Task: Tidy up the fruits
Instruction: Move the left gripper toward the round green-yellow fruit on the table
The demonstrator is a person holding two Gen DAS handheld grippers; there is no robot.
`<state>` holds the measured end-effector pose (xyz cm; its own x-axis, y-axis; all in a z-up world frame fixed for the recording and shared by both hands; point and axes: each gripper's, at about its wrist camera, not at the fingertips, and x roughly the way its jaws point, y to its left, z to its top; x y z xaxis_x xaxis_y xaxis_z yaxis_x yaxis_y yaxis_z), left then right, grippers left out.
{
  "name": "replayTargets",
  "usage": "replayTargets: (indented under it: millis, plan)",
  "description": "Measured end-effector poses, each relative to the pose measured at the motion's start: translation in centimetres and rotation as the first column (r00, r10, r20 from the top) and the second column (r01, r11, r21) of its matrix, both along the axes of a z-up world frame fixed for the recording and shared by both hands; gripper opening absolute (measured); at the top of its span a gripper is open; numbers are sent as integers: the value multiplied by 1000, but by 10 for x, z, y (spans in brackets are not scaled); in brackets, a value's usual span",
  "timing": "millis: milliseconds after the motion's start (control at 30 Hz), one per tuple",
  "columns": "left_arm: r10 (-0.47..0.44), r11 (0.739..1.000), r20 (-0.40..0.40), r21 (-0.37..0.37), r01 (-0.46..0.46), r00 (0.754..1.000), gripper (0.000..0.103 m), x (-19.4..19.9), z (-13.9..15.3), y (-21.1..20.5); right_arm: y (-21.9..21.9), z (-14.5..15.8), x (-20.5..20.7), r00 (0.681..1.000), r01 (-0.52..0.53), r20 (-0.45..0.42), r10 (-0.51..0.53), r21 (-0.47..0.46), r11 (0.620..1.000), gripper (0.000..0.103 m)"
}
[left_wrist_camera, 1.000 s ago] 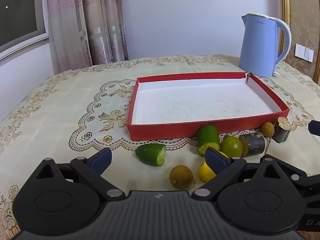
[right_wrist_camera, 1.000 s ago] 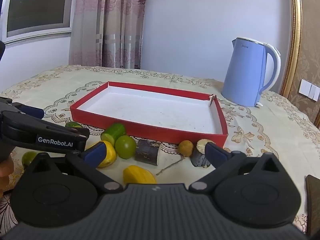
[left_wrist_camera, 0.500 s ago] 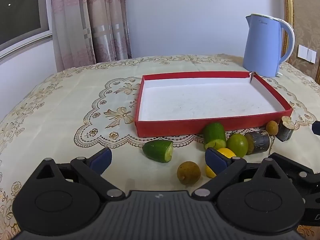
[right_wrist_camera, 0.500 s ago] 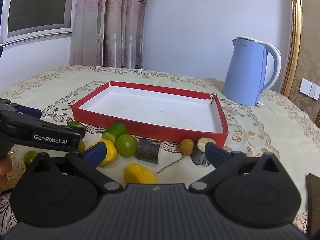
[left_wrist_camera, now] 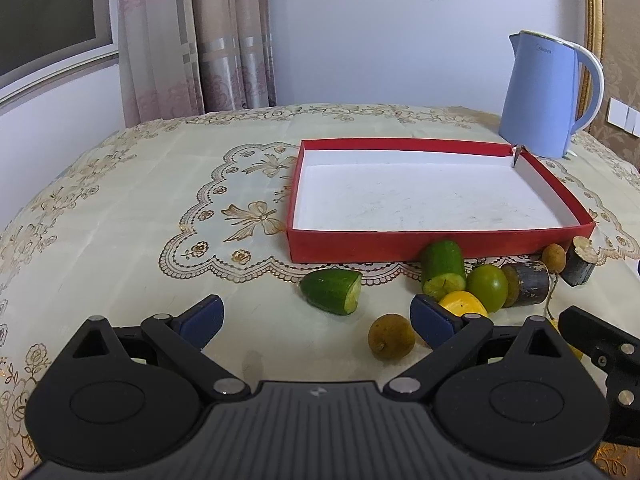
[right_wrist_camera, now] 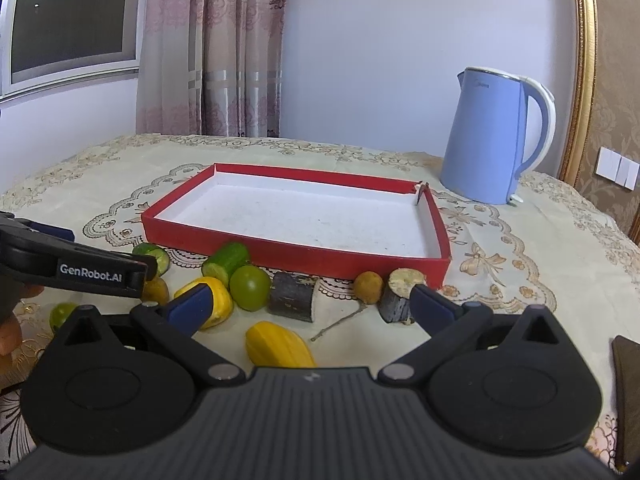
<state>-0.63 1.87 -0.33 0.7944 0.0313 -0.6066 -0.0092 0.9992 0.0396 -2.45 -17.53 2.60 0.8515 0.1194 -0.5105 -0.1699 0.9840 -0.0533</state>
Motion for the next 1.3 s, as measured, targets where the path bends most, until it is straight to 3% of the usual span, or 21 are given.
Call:
replayTargets:
  millis: [400, 533, 667, 800, 900, 1067, 1300]
  plan:
    - [-14, 1000, 11, -4, 14, 1000, 100, -27, -1, 31, -7, 1, -13, 1000, -13, 22, 12, 27, 1000, 103]
    - [-6, 1000, 18, 27, 6, 1000, 100, -41, -2, 48, -8, -5, -11, 1000, -20, 0, 20, 39, 999, 103]
    - [-47, 999, 33, 25, 46, 998, 100, -51, 3, 55, -1, -6, -14, 999, -44, 10, 43, 28, 999, 103]
    - [-139, 990, 25, -27, 139, 990, 100, -60, 6, 49, 1, -5, -13, 999, -44, 11, 44, 22, 999, 103]
    - [-178, 984, 21, 6, 178, 984, 100, -64, 1, 35, -3, -5, -12, 1000, -31, 4, 31, 36, 999, 103]
    - [-161, 985, -8, 64, 161, 987, 100, -58, -9, 17, -4, -6, -15, 1000, -23, 21, 22, 22, 1000, 103]
    - [-113, 992, -52, 43, 115, 992, 100, -49, -16, 17, -6, -5, -15, 1000, -16, 26, 15, 26, 1000, 103]
